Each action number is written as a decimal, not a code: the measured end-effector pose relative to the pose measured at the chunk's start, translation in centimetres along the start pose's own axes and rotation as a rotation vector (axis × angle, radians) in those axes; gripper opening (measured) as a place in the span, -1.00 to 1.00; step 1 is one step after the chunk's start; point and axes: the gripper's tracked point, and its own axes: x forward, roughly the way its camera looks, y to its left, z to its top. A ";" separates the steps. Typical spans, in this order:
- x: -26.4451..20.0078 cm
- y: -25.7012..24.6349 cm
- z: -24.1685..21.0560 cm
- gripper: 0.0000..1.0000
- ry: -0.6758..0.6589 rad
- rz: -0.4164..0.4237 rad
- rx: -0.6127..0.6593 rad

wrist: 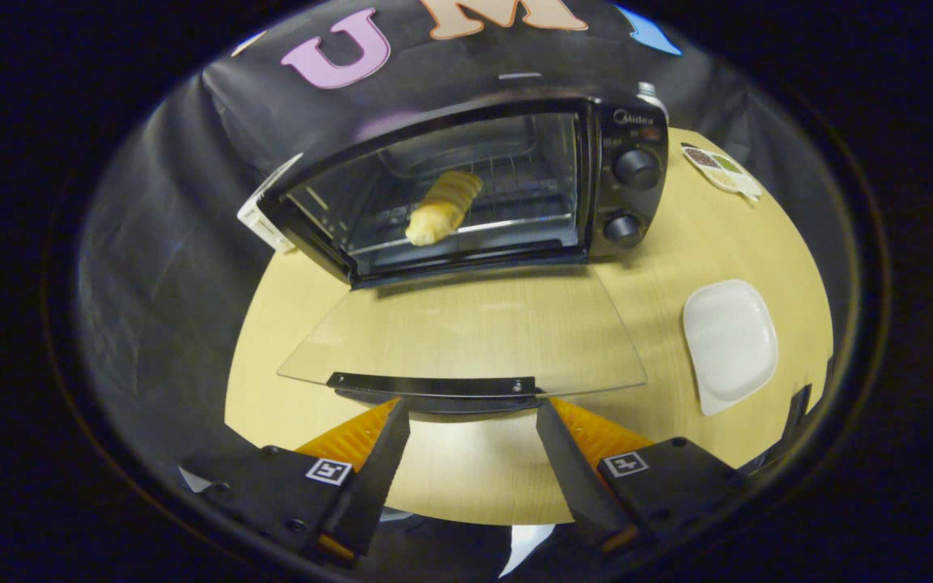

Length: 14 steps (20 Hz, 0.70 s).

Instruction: Open the toaster oven, put the food inside, and close the toaster oven door.

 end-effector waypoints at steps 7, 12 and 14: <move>-1.1 1.6 6.5 0.98 -0.128 0.035 0.053; -1.0 2.3 10.9 1.00 -0.188 0.065 0.139; -0.8 2.2 13.3 1.00 -0.228 0.051 0.130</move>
